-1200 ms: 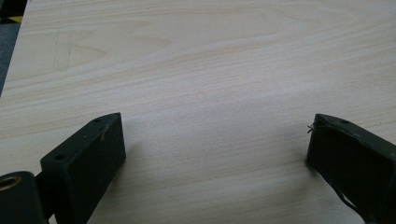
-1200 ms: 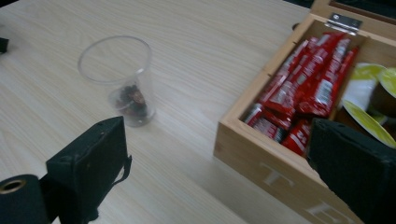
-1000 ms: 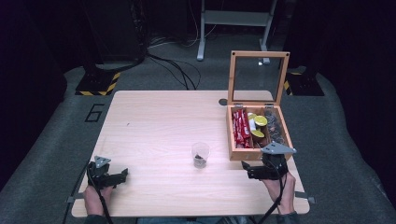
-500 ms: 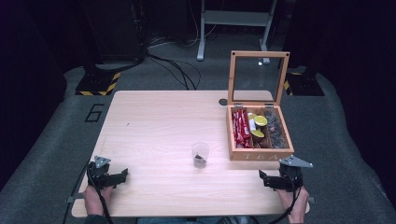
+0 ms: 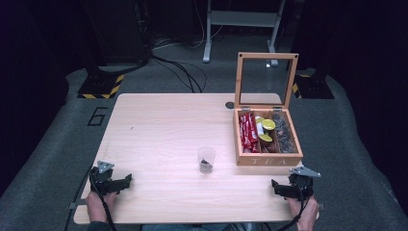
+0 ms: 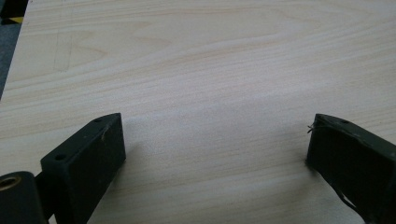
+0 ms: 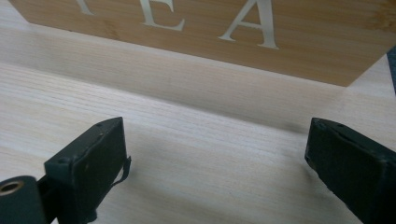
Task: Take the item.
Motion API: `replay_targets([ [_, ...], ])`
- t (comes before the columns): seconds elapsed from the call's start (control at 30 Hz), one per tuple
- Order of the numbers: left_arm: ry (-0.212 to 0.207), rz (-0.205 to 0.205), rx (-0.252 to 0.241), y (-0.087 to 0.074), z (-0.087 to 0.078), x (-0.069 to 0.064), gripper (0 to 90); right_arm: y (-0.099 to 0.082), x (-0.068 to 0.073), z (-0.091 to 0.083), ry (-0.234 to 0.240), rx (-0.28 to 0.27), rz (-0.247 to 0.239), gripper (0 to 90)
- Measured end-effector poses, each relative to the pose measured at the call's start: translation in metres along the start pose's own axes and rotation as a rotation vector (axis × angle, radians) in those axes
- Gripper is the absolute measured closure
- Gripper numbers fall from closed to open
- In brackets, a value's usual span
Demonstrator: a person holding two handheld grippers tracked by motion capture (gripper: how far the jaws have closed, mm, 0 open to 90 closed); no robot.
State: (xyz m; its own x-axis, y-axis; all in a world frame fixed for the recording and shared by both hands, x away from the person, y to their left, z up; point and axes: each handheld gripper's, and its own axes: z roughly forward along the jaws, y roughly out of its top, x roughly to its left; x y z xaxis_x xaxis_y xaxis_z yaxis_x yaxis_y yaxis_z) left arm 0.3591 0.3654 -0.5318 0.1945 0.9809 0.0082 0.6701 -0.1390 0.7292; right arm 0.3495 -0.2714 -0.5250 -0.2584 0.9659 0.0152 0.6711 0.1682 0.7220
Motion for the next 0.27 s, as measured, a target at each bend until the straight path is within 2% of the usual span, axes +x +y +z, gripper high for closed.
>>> replay_targets([
  [0.17, -0.001, 0.0, 0.001, 0.0, 0.0, 0.0001, 4.2, -0.0022, -0.0002, 0.0023, -0.016, 0.006, -0.003, 3.8],
  [0.2, -0.001, 0.0, 0.001, 0.0, 0.0, 0.0002, 4.2, -0.002, -0.0009, 0.0038, -0.026, 0.01, -0.001, 0.5],
  [0.27, 0.0, 0.0, 0.0, 0.0, 0.0, 0.0001, 4.1, -0.002, -0.0019, 0.0045, -0.025, 0.014, 0.006, 0.0],
])
